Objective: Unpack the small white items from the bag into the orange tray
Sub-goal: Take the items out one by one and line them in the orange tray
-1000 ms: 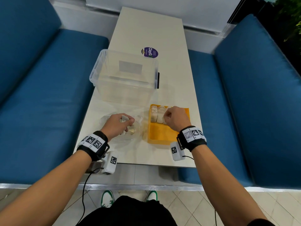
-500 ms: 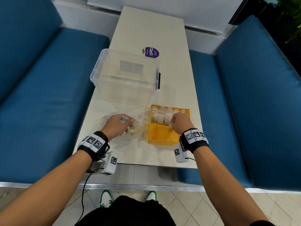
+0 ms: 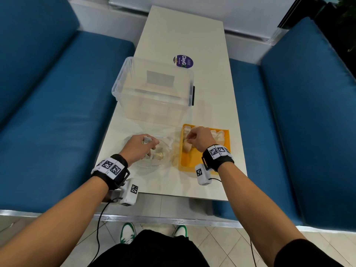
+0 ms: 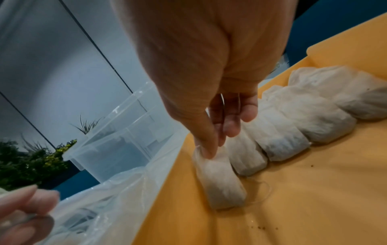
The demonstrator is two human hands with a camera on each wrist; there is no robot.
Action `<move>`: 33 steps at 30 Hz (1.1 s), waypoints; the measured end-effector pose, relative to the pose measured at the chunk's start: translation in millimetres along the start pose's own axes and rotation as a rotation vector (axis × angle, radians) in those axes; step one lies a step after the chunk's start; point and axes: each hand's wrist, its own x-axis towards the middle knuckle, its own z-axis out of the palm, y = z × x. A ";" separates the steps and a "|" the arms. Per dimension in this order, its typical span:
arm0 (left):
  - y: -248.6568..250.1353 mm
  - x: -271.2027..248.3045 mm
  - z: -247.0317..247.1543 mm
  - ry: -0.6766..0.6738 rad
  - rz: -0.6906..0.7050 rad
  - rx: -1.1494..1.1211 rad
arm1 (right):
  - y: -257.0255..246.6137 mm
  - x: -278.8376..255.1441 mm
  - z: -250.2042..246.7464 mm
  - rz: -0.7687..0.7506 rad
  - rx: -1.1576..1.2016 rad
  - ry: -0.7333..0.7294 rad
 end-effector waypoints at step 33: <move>12.6 -5.3 11.9 -0.079 0.055 -0.094 | -68.1 -38.0 12.1 -0.348 0.411 0.006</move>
